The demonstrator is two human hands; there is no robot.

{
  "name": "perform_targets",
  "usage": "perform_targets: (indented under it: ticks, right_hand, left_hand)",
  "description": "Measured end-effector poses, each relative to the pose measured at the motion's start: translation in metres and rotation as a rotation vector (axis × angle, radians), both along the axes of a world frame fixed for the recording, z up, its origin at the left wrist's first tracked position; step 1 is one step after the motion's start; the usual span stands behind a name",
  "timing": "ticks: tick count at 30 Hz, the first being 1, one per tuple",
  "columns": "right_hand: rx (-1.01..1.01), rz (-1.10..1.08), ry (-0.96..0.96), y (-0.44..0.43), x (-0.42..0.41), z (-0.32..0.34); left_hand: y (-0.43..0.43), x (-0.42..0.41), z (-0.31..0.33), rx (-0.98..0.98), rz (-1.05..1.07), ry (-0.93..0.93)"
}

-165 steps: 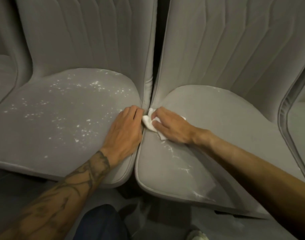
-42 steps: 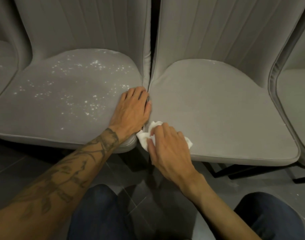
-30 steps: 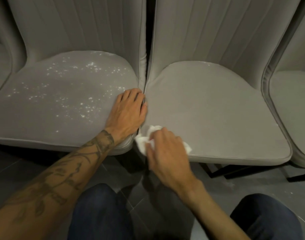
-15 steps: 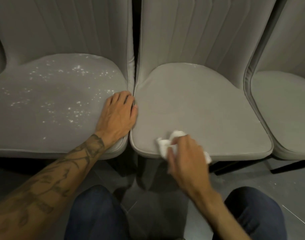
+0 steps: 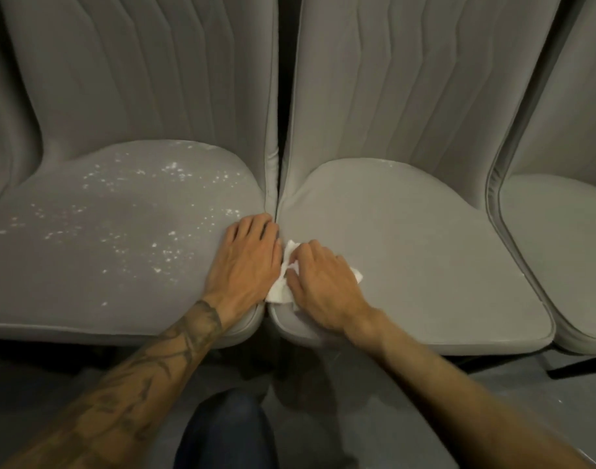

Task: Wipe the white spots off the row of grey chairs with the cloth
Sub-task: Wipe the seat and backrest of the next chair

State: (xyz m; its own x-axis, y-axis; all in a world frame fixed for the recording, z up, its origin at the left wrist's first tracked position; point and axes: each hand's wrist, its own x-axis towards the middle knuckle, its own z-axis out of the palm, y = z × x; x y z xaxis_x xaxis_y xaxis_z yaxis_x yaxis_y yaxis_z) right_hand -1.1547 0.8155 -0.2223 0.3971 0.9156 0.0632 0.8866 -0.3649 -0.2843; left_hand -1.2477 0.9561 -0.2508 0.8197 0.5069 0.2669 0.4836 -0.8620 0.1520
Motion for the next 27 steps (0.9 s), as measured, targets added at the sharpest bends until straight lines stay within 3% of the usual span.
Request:
perform_targets:
  ticks: [7, 12, 17, 23, 27]
  right_hand:
    - [-0.011, -0.310, 0.003, 0.073, 0.091, -0.001]
    - [0.085, -0.049, 0.019, 0.066, 0.097, -0.017]
    - [0.039, -0.336, -0.037, 0.078, 0.160, -0.010]
    - [0.117, -0.104, -0.018, 0.066, 0.160, -0.021]
    - [0.077, -0.365, -0.018, 0.034, 0.235, -0.010]
  left_hand:
    - [0.002, 0.001, 0.002, 0.033, 0.013, -0.008]
    - [0.001, 0.005, 0.006, 0.007, 0.007, 0.005]
    - [0.010, 0.022, 0.014, 0.052, -0.003, 0.062]
    - [0.031, 0.086, 0.016, 0.107, -0.062, -0.035]
    - [0.044, 0.128, 0.018, 0.195, -0.107, -0.058]
